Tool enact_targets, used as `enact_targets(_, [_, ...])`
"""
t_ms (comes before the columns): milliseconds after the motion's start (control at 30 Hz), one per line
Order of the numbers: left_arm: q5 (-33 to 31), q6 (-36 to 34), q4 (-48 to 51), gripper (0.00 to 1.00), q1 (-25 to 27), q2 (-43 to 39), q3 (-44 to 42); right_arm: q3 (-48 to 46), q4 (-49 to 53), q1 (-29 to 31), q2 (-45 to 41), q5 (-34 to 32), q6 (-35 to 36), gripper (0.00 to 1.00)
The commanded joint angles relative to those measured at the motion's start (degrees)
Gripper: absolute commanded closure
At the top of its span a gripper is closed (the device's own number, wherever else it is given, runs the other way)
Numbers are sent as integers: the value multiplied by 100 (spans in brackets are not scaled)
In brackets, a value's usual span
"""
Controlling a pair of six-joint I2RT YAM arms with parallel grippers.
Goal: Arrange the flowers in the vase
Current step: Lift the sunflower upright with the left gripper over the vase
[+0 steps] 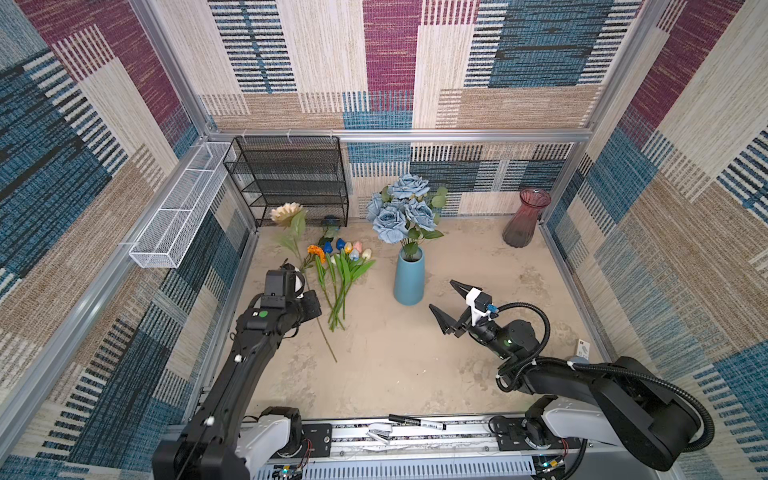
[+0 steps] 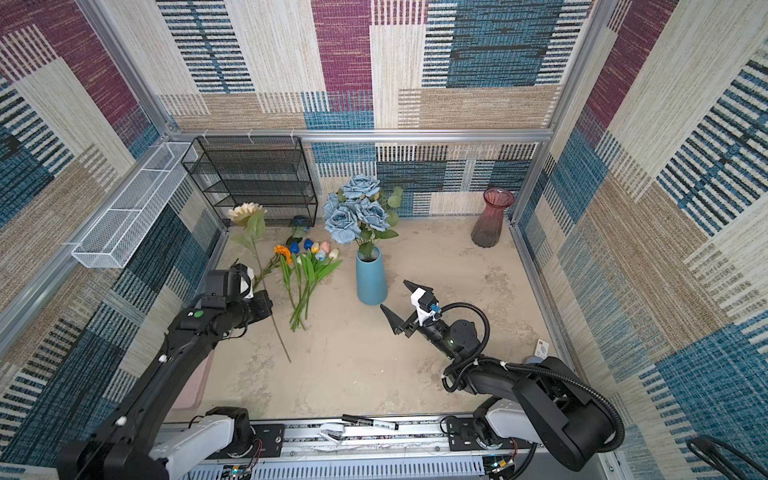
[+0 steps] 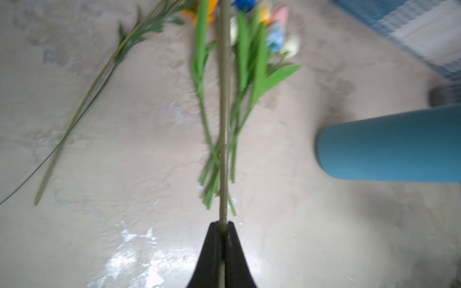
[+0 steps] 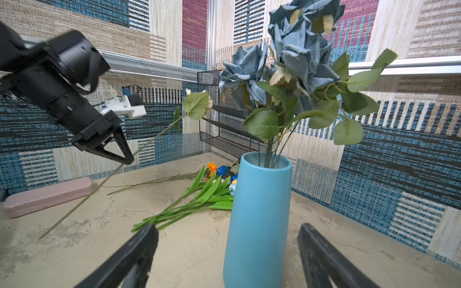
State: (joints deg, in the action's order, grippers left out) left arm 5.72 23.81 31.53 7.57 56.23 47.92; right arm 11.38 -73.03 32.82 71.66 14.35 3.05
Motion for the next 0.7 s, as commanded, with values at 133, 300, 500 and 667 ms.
enact_targets(133, [185, -631, -2085, 100, 998, -1215, -265, -121, -281, 5, -93, -195, -85, 9])
enact_targets(300, [899, -1260, -3307, 100, 1534, -1111, -336, -201, -328, 5, -237, -339, -68, 9])
enact_targets(500, [1305, -1937, -4031, 100, 2339, -372, 207, -259, -361, 3, -310, -451, -28, 9])
enact_targets(667, [1482, -2147, -5201, 100, 2846, 240, 454, -268, -377, 5, -310, -448, -32, 9])
